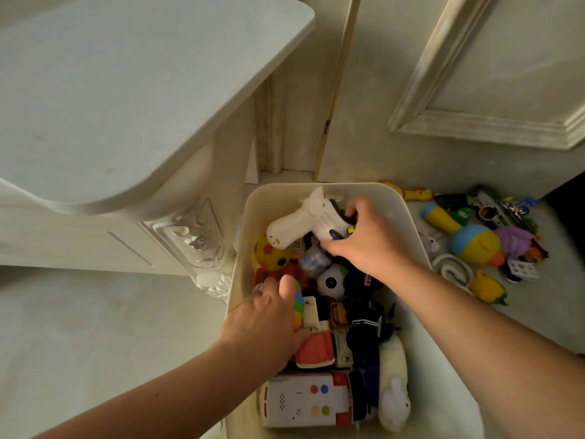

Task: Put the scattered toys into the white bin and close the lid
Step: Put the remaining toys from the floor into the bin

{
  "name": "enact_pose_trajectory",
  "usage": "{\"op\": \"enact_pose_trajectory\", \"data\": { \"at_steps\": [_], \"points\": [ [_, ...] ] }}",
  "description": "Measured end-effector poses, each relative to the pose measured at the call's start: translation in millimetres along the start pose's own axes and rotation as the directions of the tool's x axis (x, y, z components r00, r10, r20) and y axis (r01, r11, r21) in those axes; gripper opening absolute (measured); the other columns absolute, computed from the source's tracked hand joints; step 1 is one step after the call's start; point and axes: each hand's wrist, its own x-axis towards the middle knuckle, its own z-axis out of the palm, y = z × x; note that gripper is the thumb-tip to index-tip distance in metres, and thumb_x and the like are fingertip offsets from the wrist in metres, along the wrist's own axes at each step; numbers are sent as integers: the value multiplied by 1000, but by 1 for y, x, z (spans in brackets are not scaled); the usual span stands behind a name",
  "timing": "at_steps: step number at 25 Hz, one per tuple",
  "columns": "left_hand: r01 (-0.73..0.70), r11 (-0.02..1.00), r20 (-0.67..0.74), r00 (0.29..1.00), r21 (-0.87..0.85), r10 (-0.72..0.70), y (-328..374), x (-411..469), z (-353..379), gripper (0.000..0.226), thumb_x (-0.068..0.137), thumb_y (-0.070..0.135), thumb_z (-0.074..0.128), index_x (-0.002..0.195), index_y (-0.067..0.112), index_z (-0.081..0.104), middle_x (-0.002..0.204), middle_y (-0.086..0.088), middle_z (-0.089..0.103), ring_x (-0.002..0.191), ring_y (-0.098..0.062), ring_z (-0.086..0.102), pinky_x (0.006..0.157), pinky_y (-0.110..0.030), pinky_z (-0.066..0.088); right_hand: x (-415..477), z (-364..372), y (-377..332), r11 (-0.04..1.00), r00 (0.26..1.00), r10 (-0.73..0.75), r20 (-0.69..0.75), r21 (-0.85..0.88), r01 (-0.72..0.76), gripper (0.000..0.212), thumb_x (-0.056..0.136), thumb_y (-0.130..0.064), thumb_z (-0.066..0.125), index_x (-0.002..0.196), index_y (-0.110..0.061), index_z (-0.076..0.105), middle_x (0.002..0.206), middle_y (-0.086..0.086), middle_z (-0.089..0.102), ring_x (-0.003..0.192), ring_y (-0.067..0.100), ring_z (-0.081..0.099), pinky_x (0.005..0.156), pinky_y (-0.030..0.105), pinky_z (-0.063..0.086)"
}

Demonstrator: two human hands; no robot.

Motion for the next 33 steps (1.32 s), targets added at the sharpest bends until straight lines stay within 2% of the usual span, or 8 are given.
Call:
{"op": "enact_pose_trajectory", "data": {
  "at_steps": [2, 5, 9, 13, 21, 26, 30, 33],
  "points": [
    [10, 1000, -3, 1000, 3, -10, 0, 1, 0, 63, 88, 61, 49, 129, 21, 23, 123, -1, 46, 106, -19, 58, 79, -29, 49, -4, -7, -3, 915, 938, -272, -213, -359, 184, 46, 68, -27, 79, 101, -17, 48, 97, -2, 56, 71, 20, 56, 53, 35, 44],
    [40, 999, 30, 999, 4, -41, 2, 0, -2, 66, 87, 63, 49, 129, 21, 21, 122, -1, 46, 104, -20, 60, 77, -30, 50, -22, 13, 2, 717, 904, -400, -152, -666, 206, 55, 61, -21, 83, 105, -13, 52, 126, 12, 53, 69, 25, 64, 45, 32, 45],
    [45, 999, 43, 998, 5, -45, 3, 0, -2, 71, 83, 66, 51, 130, 22, 22, 122, 0, 47, 103, -19, 60, 77, -31, 50, -34, 21, 12, 830, 936, -346, -56, -483, 278, 60, 59, -27, 85, 104, -11, 48, 115, 12, 49, 55, 22, 57, 40, 24, 32],
    [-5, 1000, 92, 996, 3, 4, 3, 0, -1, 82, 86, 63, 49, 146, 34, 0, 135, -1, 40, 110, -22, 58, 83, -35, 53, -30, 12, 13, 838, 963, -268, -7, -495, 229, 62, 79, -29, 73, 133, -23, 43, 127, 6, 36, 83, 25, 65, 60, 32, 48],
    [93, 996, 41, 995, -15, -93, 5, 6, -1, 59, 91, 57, 48, 135, 28, 22, 129, -2, 43, 107, -22, 61, 80, -34, 54, -38, 45, 13, 775, 926, -369, -76, -575, 262, 61, 58, -13, 87, 98, -11, 41, 106, 17, 59, 59, 24, 60, 36, 28, 45],
    [10, 999, 105, 994, 43, -15, 1, 12, -7, 43, 101, 32, 38, 143, 27, 33, 140, -13, 35, 108, -28, 56, 85, -37, 53, -42, 10, -11, 993, 999, 23, -49, 116, -17, 23, 85, -26, 64, 105, -21, 54, 102, -5, 51, 74, 14, 56, 62, 27, 47],
    [167, 978, 122, 981, -125, -152, 6, 25, -17, 40, 100, 22, 40, 139, 14, 43, 143, -15, 37, 123, -36, 42, 100, -45, 42, -58, -3, -16, 442, 751, 398, 527, 608, -660, 8, 85, -11, 60, 78, -10, 56, 66, 6, 53, 54, 14, 44, 48, 24, 38],
    [263, 937, 68, 965, -231, -254, 2, 39, -26, 53, 96, 28, 48, 145, 25, 26, 149, -18, 15, 117, -41, 52, 98, -42, 44, -66, 5, -16, 164, 648, 350, 676, 637, -753, 4, 83, -4, 56, 81, -7, 54, 79, 12, 53, 68, 21, 52, 68, 33, 49]
  ]
}}
